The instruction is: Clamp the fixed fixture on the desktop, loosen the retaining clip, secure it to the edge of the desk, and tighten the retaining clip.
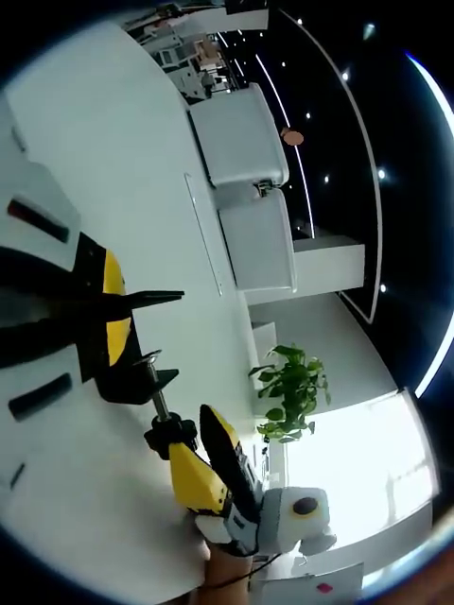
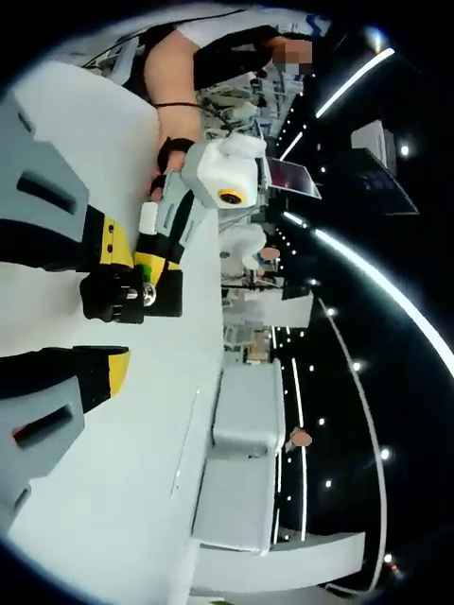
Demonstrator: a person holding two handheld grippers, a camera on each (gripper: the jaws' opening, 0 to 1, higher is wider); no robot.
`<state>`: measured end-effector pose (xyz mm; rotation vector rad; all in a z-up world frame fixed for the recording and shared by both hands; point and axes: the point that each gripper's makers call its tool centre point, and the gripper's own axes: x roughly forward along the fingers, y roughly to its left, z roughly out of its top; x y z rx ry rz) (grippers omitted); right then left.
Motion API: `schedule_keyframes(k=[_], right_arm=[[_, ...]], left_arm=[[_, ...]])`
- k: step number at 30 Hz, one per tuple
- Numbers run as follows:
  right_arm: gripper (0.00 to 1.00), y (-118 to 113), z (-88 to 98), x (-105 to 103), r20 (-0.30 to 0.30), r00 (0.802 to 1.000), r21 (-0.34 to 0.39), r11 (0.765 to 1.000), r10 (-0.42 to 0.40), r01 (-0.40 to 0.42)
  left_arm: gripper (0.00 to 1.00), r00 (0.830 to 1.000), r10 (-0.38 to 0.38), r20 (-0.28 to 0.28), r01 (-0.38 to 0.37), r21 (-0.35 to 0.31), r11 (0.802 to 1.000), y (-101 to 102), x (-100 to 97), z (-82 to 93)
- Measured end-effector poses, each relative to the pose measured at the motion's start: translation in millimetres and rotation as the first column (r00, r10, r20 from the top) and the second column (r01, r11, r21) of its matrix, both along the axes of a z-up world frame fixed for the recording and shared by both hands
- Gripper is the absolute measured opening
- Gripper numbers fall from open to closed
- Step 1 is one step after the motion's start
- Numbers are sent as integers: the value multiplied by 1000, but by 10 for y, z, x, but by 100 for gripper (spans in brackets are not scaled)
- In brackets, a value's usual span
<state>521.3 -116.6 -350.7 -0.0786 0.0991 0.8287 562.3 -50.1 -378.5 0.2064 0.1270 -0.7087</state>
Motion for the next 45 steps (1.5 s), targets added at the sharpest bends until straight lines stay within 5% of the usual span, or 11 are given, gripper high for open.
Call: schedule_keyframes(k=[9, 14, 18, 21, 23, 28, 32, 34, 37, 42, 45], right_arm=[[21, 62, -35, -56, -63, 998, 28, 999, 29, -27], [20, 99, -30, -77, -19, 999, -4, 999, 43, -43], [20, 141, 7, -113, 171, 982, -148, 988, 78, -53], [20, 199, 7, -180, 349, 927, -321, 947, 133, -15], [20, 228, -3, -205, 417, 894, -402, 915, 164, 20], [20, 239, -8, -190, 437, 885, -421, 906, 161, 43], [21, 225, 5, -158, 332, 938, -309, 951, 93, 15], [32, 226, 34, -168, 277, 957, -240, 971, 88, -20], [40, 233, 58, -199, 115, 989, -78, 994, 89, -81], [33, 107, -24, -62, -60, 998, 54, 998, 30, -27], [27, 38, -81, 5, -94, 996, 55, 999, 2, 3]], left_arm=[[5, 1000, 0, -1, 0, -1, 1000, 0, 6, 1], [5, 1000, 1, -1, -1, -1, 1000, -1, 10, -1], [5, 1000, 2, -2, -2, -1, 1000, 0, 13, -4], [5, 1000, 3, -2, -3, -1, 1000, 0, 14, -6], [5, 1000, 3, -2, -3, -1, 1000, 1, 15, -6], [5, 1000, 5, 0, -5, 0, 1000, 3, 15, -7], [5, 1000, 6, 0, -6, 0, 1000, 3, 18, -8], [5, 1000, 6, 0, -6, 0, 1000, 2, 16, -8], [5, 1000, 6, 0, -6, 0, 1000, 2, 14, -7], [5, 1000, 5, -1, -5, 0, 1000, 0, 16, -6], [5, 1000, 5, -1, -5, 0, 1000, 0, 17, -5]])
